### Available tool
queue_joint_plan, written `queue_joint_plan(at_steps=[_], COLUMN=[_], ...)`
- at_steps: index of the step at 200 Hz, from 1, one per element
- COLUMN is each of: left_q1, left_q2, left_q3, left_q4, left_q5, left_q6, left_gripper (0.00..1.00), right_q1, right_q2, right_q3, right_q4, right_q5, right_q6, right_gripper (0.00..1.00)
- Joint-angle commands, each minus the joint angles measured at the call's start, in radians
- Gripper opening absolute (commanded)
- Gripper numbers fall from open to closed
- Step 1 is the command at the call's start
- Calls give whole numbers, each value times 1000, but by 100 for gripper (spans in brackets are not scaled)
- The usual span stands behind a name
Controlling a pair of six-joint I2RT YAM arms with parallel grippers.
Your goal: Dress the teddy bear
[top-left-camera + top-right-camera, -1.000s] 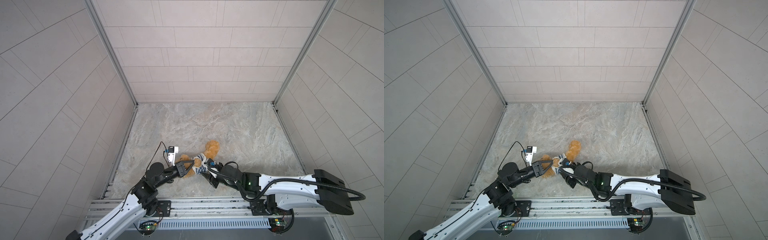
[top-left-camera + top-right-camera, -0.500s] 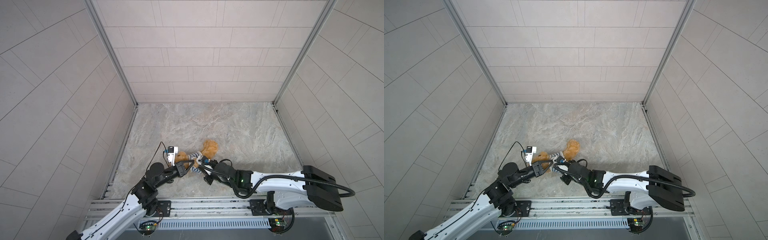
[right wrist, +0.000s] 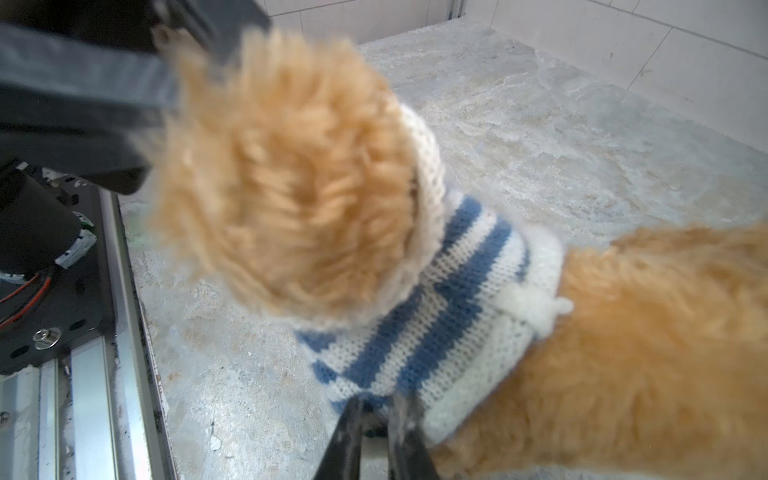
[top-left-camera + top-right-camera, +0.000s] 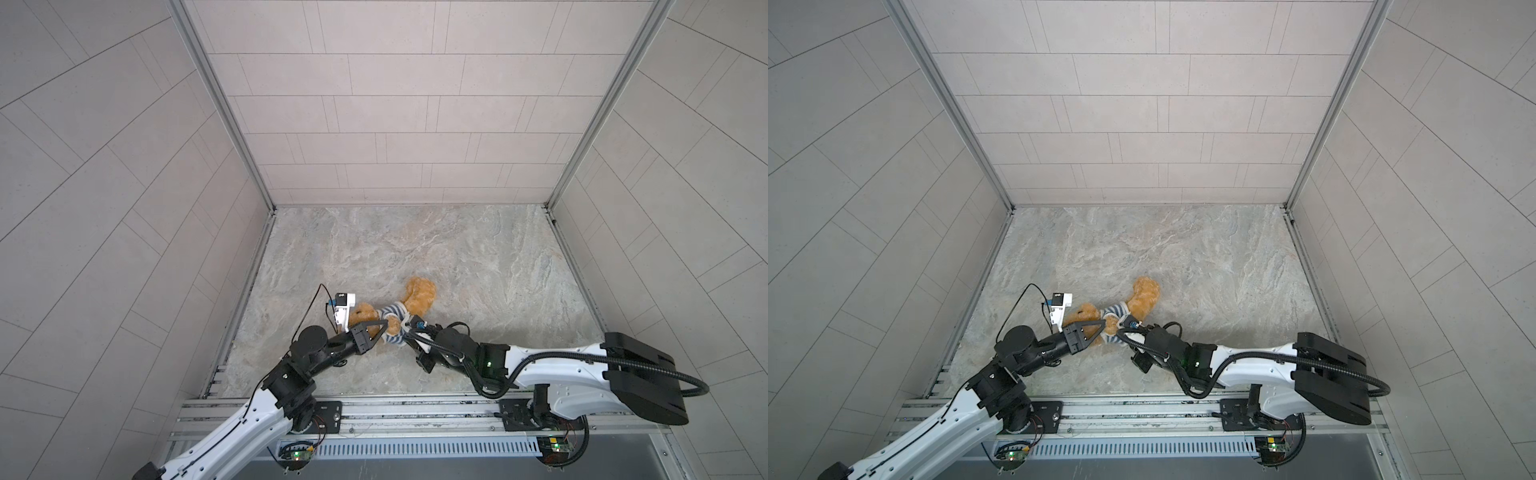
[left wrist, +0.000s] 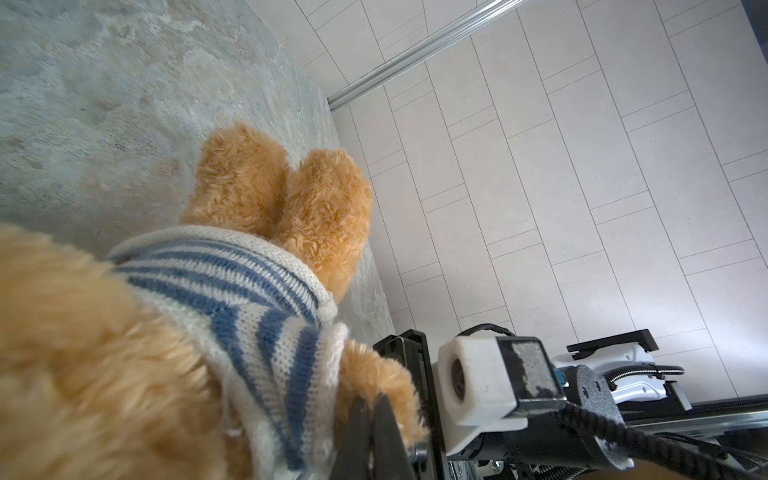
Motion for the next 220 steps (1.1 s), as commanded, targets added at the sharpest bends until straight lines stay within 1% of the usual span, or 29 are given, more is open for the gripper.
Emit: queue_joint_plan(at_steps=[1,28,38,53,65,74,99,127,140,153,165,184,201,220], left_q1=[-2,-3,-2,-2,-3,-2,-2,-4,-5,-11,-18,-24,-31,-56], left_q2=[-17,9,30,46,43,36,21,10,-8,-29,-45,-43,-15,14], left_q3=[13,21,33,32,31,31,39,49,47,48,51,55,65,82], left_q4=[21,2,0,25,24,13,-37,-154,-209,-263,-301,-293,-260,-238], left_q5=[6,0,4,12,12,9,3,-6,-15,-31,-45,-45,-34,-35], left_q6=[44,81,91,88,88,93,120,167,176,189,202,210,216,227], left_gripper=[0,0,0,0,0,0,0,0,0,0,0,0,0,0], right_q1=[-4,-15,-36,-97,-161,-187,-211,-234,-234,-222,-189,-156,-138,-132], right_q2=[-92,-142,-144,-137,-125,-116,-87,-58,-52,-61,-94,-130,-113,-80], right_q3=[-8,23,43,74,101,115,168,177,181,175,149,142,184,206], right_q4=[-18,-54,-75,-101,-127,-151,-224,-235,-234,-219,-192,-198,-255,-259], right_q5=[-6,35,29,-29,-117,-160,-179,-240,-283,-367,-388,-419,-421,-416], right_q6=[15,-8,-4,18,43,39,-7,-16,-25,-52,-93,-132,-158,-165], right_gripper=[26,38,46,57,62,65,67,67,67,67,67,68,67,66])
